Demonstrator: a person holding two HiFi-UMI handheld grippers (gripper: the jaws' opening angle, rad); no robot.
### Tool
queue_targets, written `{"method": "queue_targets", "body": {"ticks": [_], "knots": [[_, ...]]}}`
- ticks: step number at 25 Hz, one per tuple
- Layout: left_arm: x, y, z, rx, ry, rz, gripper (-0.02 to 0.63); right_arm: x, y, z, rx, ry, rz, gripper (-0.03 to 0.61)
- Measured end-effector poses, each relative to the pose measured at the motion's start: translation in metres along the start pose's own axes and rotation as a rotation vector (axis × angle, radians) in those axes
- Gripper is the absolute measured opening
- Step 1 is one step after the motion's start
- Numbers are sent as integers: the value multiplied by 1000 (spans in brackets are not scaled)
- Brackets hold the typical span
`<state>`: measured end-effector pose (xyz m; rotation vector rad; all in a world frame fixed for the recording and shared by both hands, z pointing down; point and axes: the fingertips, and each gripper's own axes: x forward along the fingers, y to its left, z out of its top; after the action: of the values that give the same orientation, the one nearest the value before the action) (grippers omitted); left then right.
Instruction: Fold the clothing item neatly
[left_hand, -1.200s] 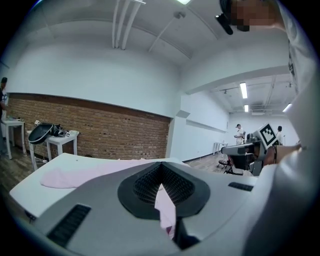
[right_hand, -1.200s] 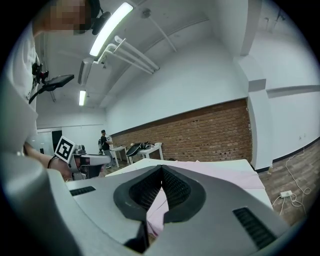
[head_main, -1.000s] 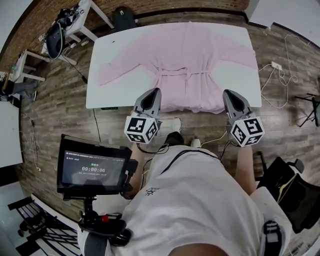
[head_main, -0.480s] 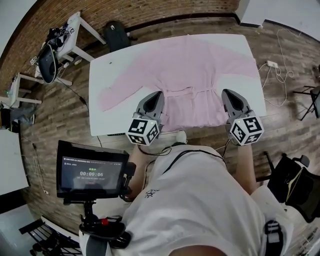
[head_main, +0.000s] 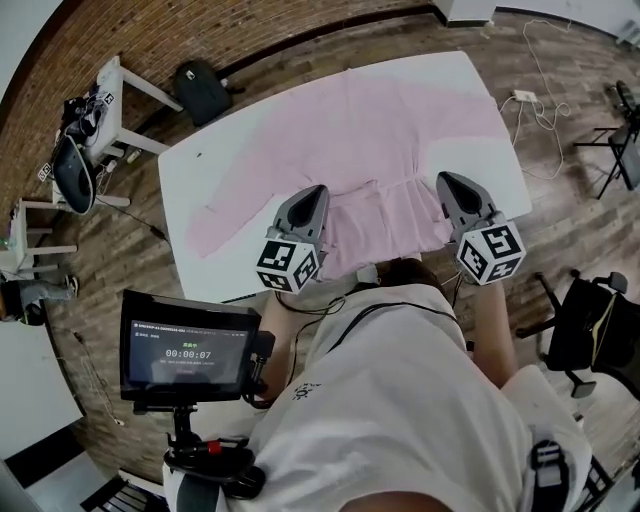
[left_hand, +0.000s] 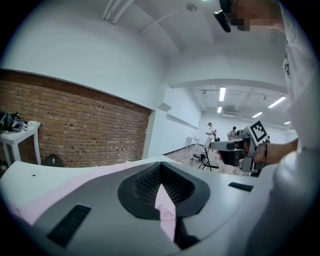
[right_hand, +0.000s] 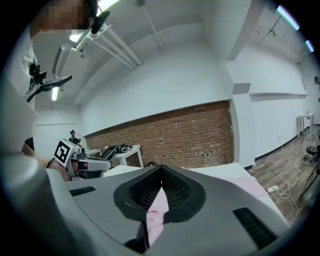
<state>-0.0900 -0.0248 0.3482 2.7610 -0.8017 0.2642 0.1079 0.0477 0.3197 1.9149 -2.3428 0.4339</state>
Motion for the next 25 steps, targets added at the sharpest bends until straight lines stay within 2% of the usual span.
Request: {"method": "queue_targets", "body": {"ticks": [5, 12, 18, 25], "knots": [[35, -20, 4, 20, 22, -62, 2, -1, -26, -1, 16, 1, -26, 2], [110, -62, 12, 70, 69, -145, 2, -3, -103, -5, 45, 16, -83, 2], [181, -101, 16, 72, 86, -221, 2, -15, -196, -26, 103, 23, -192, 2], [258, -156, 1, 98, 150, -308, 2, -30, -318, -87, 186, 91, -343, 2]]}}
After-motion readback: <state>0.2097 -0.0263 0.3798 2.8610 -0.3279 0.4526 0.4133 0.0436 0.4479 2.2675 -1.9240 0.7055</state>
